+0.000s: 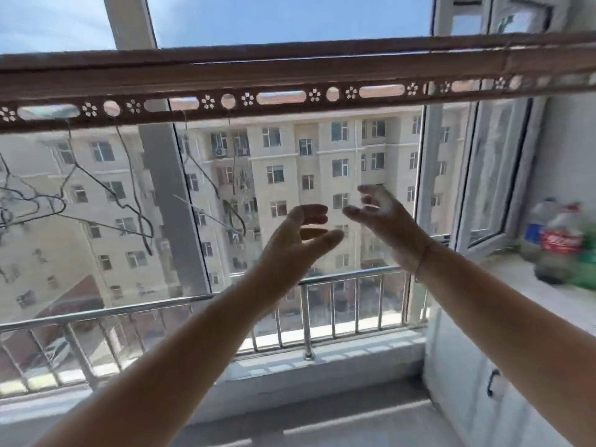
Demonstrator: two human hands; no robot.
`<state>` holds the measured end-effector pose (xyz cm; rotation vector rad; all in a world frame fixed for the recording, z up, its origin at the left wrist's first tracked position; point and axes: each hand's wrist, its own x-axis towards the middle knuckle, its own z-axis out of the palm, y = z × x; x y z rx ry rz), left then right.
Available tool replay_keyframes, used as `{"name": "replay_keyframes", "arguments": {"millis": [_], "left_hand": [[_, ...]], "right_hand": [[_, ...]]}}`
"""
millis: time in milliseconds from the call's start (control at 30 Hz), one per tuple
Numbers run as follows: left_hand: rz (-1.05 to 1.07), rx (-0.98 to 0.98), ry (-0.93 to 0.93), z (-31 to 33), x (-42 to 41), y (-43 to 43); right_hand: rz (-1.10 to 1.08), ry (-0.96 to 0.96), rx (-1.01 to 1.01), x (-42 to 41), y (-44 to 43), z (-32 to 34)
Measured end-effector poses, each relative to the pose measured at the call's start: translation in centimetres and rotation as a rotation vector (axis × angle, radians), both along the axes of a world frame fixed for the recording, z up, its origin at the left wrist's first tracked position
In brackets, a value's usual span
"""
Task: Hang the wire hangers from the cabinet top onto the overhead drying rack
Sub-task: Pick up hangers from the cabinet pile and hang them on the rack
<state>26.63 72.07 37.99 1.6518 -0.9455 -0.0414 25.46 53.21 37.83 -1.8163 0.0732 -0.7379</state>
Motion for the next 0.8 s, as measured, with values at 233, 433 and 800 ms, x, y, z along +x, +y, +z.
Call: {"name": "replay_keyframes", "arguments": {"millis": [233, 433, 800], "left_hand": [[-0.246, 0.098, 0.202, -7.6, -2.9, -9.2], [-0.363, 0.186, 0.294, -14.1, -6.7, -19.9], [-0.469, 0.425, 0.441, -25.7, -14.9, -39.5]], "right_hand": [[-0.15, 0.14, 0.107, -9.2, -10.4, -7.1], [-0.354, 0.23, 0.256, -18.3, -20.1, -14.0], [-0.596, 0.455, 0.536, -33.6, -35.2, -28.3]]}}
